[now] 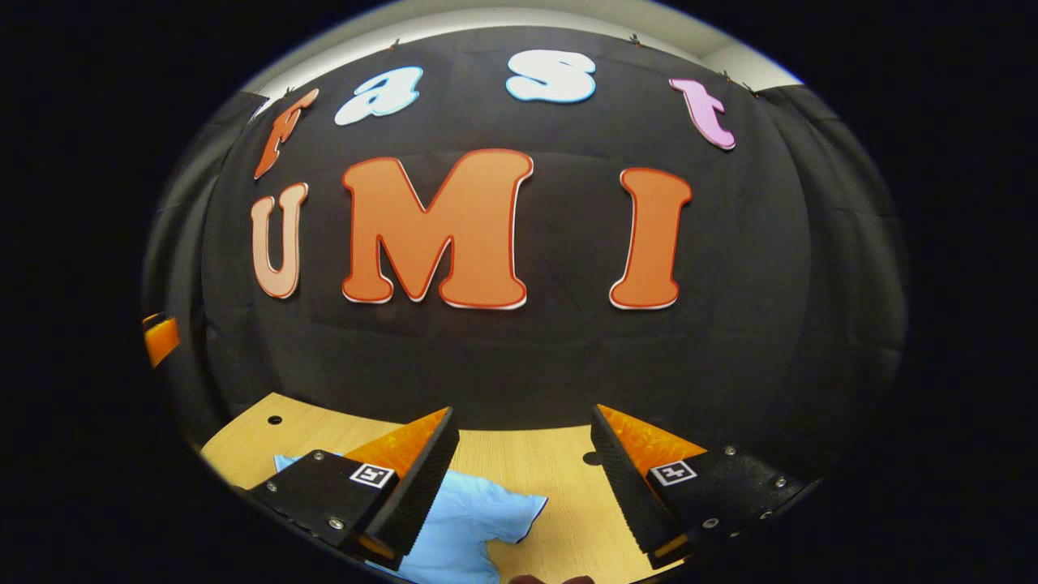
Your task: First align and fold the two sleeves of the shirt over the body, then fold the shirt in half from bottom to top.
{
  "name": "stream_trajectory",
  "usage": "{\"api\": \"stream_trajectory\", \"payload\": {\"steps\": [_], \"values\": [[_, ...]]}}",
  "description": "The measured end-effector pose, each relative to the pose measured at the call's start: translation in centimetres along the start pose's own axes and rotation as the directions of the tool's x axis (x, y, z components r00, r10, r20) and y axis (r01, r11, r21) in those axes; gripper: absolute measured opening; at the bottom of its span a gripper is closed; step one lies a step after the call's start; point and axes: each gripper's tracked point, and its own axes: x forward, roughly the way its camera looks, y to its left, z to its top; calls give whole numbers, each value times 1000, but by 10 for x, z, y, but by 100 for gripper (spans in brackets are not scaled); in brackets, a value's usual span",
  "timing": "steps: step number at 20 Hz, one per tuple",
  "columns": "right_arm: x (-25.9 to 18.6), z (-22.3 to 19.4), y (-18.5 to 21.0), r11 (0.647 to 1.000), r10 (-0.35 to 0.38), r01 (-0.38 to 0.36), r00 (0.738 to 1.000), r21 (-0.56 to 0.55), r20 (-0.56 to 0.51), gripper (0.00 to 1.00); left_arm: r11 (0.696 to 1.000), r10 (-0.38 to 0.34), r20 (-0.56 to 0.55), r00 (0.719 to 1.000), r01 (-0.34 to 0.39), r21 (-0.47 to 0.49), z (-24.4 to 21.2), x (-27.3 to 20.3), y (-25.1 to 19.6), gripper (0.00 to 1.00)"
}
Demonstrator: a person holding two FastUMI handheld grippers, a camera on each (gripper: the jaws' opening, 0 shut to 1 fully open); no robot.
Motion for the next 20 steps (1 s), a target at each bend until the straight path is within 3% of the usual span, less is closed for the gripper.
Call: {"api": "stream_trajectory", "payload": {"steps": [4,9,13,17,20], "values": [[21,-30,-3,1000,19,-21,997,-22,-81,99,999,7,16,1000,-7,47,5,-8,-7,99],[56,-90,-4,999,37,-41,965,-8,-259,99,996,52,-17,998,-51,71,-4,-12,-5,100],[78,-144,-13,999,29,-45,911,-29,-410,99,993,94,-102,990,-86,79,-32,-14,-1,100],[96,-187,-23,999,27,-32,840,0,-542,99,988,141,-187,972,-126,89,-59,-18,4,100],[110,-227,-25,1000,30,-19,771,24,-636,99,987,155,-242,958,-138,86,-75,-21,4,100]]}}
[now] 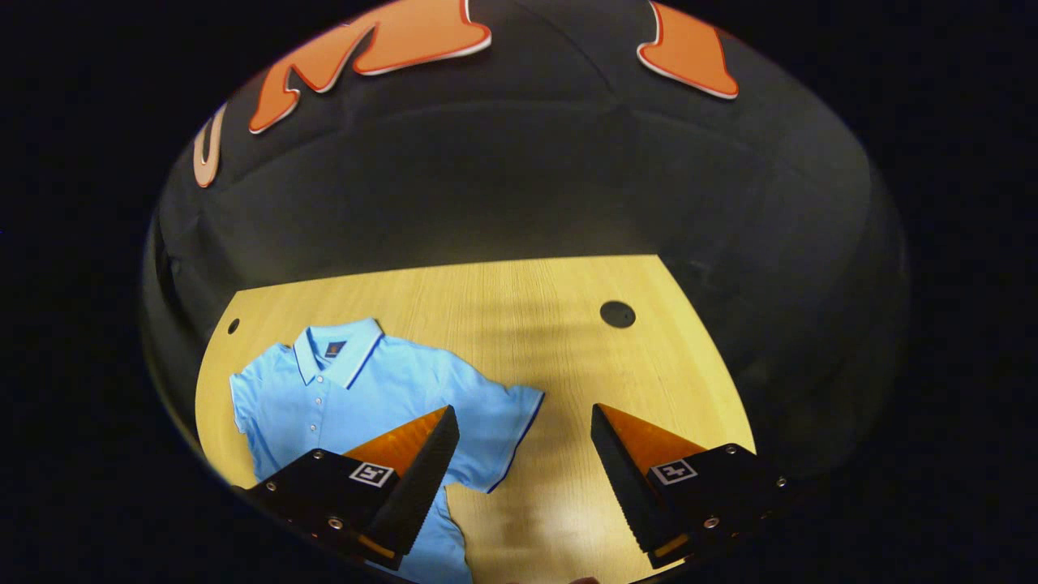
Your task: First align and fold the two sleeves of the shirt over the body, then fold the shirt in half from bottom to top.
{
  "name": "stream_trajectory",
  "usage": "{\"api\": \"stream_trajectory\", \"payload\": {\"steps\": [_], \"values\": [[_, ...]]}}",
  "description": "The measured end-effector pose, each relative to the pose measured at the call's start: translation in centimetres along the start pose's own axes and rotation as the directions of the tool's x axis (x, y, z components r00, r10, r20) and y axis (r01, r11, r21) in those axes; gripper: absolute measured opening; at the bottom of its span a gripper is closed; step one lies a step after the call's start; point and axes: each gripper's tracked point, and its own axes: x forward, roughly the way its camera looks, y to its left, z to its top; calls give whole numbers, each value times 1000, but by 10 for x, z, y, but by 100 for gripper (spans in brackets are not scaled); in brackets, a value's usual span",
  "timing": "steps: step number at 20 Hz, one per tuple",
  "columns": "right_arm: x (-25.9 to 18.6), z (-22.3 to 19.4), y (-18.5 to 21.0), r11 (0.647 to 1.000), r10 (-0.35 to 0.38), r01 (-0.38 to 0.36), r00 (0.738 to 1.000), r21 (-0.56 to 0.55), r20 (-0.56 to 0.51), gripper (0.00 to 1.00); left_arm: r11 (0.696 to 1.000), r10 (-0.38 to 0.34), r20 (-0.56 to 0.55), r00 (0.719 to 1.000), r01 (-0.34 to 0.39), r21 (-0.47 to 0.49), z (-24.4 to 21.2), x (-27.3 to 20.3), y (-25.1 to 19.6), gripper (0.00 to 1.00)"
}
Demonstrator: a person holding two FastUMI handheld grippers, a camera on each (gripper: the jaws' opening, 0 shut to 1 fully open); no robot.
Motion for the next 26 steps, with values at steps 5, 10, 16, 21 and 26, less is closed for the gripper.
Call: {"api": "stream_trajectory", "payload": {"steps": [5,10,16,21,26], "values": [[42,-30,-5,999,3,6,985,54,-172,98,998,65,-73,995,-65,1,-23,2,15,100],[65,-42,-2,997,2,19,960,72,-281,96,994,114,-113,987,-113,16,-37,-1,24,100],[81,-69,18,985,30,46,901,164,-432,87,987,163,-161,973,-162,22,-54,-8,38,100],[80,-73,8,985,1,84,874,154,-487,67,984,175,-171,970,-177,7,-58,-10,43,100],[80,-80,10,972,-53,167,843,166,-536,30,979,200,-168,965,-203,1,-59,-19,56,100]]}}
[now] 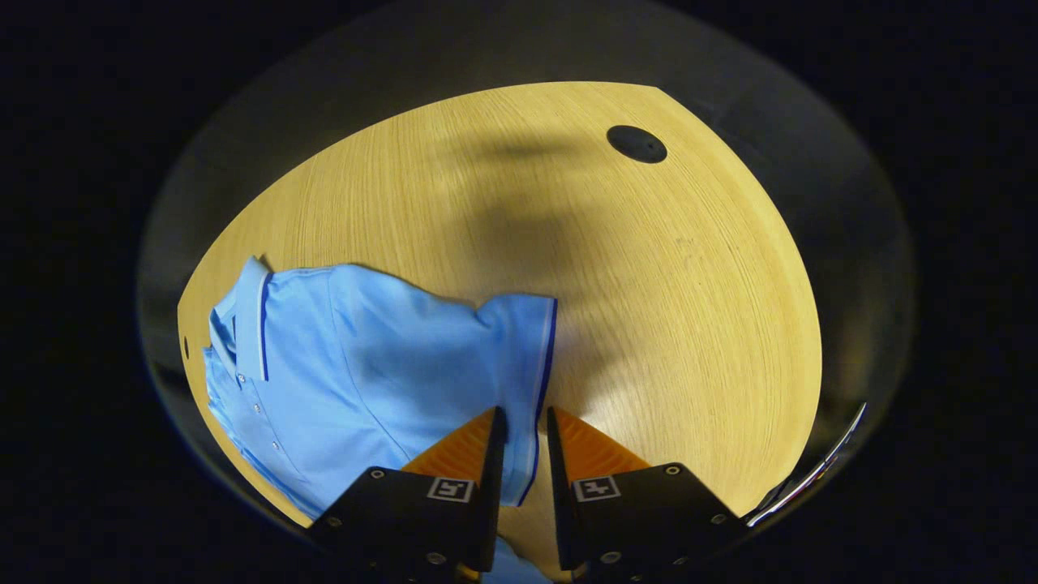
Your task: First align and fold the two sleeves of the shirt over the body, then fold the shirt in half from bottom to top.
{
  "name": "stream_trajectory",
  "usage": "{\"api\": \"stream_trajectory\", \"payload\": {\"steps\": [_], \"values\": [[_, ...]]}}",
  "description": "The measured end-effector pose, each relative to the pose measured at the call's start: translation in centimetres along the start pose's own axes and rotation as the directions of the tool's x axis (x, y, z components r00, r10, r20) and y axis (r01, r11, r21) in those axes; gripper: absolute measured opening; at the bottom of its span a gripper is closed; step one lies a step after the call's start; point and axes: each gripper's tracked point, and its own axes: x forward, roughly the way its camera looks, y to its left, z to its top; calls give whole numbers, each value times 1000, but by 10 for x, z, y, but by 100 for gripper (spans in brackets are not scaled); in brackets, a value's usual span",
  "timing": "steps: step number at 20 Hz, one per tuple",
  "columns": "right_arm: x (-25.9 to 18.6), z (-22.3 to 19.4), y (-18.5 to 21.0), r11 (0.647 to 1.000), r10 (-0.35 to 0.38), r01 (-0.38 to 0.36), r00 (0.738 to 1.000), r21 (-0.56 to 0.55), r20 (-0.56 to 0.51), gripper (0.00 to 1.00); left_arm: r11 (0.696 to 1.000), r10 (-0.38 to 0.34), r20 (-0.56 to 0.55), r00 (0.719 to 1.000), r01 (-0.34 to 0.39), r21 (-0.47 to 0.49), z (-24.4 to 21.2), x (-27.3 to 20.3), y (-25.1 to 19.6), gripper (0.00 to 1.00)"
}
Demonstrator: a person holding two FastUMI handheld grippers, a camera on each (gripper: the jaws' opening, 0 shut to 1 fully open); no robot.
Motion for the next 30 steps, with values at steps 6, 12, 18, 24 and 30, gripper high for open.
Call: {"api": "stream_trajectory", "payload": {"steps": [6,12,18,24,30], "values": [[-3,0,19,998,68,-68,998,18,11,4,999,22,-3,1000,-22,-26,-7,-8,11,100],[-36,11,45,981,195,-195,977,-5,85,4,999,33,11,999,-33,-31,-5,-17,15,100],[-73,6,100,923,383,-374,916,-89,123,4,998,44,32,998,-43,-34,-3,-31,19,100],[-81,-10,132,898,430,-410,894,-158,124,8,995,59,17,998,-58,-77,-13,-44,28,100],[-103,-15,140,869,480,-444,864,-220,153,31,985,18,-42,999,-25,-169,-33,-47,30,100]]}}
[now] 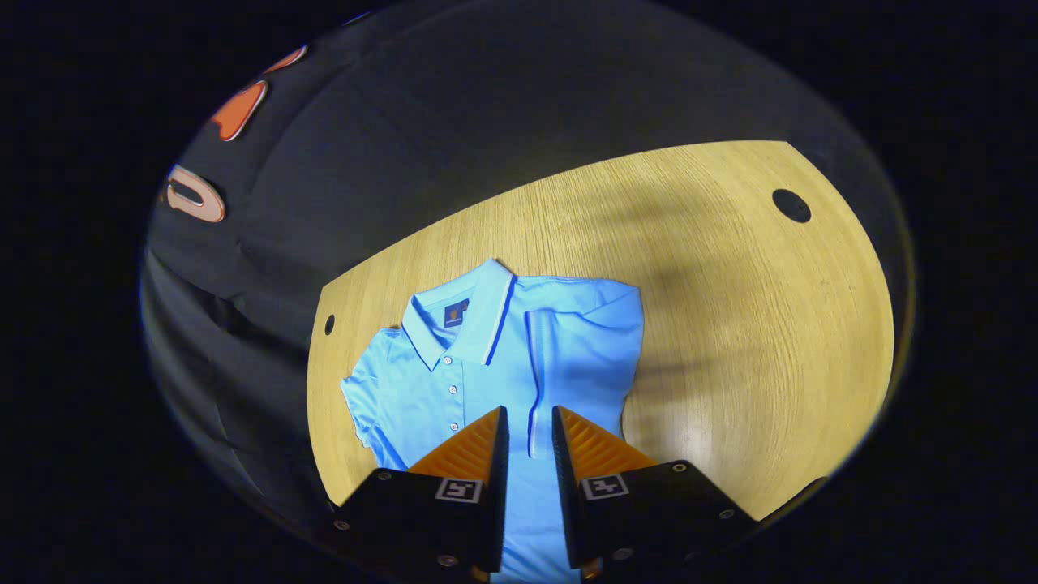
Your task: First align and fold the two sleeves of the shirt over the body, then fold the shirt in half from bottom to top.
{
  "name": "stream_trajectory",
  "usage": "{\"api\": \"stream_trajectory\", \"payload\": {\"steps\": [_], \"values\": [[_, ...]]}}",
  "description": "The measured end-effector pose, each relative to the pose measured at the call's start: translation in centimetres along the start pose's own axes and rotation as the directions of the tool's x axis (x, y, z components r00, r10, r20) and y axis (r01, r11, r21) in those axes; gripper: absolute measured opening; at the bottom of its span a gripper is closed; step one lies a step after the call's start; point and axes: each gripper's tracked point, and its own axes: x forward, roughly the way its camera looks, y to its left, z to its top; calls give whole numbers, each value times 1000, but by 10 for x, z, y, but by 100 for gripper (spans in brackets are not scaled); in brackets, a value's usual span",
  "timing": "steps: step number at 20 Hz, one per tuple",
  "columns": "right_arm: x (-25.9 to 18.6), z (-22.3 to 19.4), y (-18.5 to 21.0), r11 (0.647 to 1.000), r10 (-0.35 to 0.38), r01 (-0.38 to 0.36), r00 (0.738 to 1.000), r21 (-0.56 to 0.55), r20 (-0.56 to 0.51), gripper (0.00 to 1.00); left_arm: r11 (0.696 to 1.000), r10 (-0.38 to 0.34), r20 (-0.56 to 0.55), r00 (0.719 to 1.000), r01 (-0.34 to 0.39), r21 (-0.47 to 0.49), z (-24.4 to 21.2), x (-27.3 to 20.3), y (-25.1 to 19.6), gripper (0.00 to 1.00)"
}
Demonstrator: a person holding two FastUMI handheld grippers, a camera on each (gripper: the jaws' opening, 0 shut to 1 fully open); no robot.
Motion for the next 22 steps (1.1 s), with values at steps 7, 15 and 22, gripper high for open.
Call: {"api": "stream_trajectory", "payload": {"steps": [7,15,22], "values": [[-45,1,-14,988,-62,76,992,-134,110,84,991,-105,-184,977,87,-104,-28,47,-3,100],[-97,-12,-29,987,-131,149,966,-64,223,98,981,-160,-532,832,73,-181,-80,122,5,98],[-137,-25,-50,966,-227,256,909,-37,348,99,979,-200,-681,704,124,-159,-106,191,-13,100]]}}
